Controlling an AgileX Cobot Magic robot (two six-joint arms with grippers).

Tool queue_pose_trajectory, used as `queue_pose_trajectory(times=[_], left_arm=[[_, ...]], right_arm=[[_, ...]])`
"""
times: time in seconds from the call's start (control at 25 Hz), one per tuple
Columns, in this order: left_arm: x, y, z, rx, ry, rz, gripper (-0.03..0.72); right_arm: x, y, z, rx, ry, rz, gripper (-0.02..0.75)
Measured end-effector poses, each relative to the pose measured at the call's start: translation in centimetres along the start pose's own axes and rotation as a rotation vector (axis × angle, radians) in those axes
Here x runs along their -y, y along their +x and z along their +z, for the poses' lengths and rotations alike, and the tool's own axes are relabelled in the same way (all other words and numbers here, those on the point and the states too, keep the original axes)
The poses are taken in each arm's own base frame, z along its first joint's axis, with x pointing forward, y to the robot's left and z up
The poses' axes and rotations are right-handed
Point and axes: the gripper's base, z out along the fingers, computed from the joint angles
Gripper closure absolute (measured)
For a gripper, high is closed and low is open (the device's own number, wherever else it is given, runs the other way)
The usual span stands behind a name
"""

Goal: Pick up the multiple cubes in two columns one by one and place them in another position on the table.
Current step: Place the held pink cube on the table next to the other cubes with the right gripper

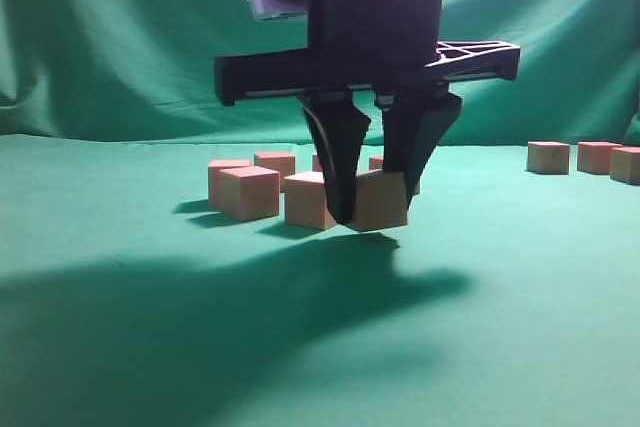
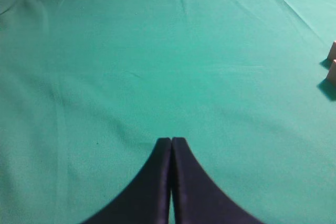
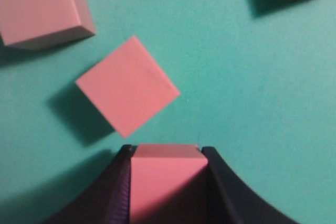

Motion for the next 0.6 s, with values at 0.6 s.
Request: queue_pose_trajectory(times=[0.6], left_arm=[[0.00, 0.00, 0.00, 0.000, 0.000, 0.000, 0.688]], right_arm=[[-0.03, 0.05, 0.47, -0.008, 0.010, -0.009, 0.473]])
